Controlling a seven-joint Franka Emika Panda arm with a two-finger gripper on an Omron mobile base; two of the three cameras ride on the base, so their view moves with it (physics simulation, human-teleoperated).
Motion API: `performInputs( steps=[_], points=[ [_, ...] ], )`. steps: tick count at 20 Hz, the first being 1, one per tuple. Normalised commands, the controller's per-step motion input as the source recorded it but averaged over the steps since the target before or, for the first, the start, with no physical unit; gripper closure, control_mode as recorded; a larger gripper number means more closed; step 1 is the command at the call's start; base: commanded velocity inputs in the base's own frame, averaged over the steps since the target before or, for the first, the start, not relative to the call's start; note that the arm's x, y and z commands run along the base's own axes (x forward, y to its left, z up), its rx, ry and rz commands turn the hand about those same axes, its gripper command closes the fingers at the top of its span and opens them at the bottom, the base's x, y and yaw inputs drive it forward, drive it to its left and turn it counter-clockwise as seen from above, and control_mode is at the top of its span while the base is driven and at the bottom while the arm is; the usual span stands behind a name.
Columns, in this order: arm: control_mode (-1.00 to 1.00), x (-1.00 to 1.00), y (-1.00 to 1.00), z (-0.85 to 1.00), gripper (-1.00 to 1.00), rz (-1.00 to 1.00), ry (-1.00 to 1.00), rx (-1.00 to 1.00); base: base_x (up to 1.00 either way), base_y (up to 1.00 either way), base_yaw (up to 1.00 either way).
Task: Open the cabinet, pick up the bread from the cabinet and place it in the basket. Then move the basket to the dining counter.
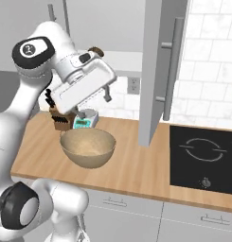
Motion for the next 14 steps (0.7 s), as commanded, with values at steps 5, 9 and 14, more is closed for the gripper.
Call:
performInputs(
  steps=[5, 9, 14],
  points=[
    [-1.0, 0.11, 0.95, -0.98, -1.0, 0.0, -0.05, 0.48, 0.0, 0.0, 0.0],
    [-1.0, 0.42, 0.58, -0.32, -1.0, -0.05, -0.42, 0.41, 0.0, 0.0, 0.0],
    [-1.0, 0.33, 0.69, 0.16, -1.0, 0.01, -0.77, 0.11, 0.0, 0.0, 0.0]
  ],
)
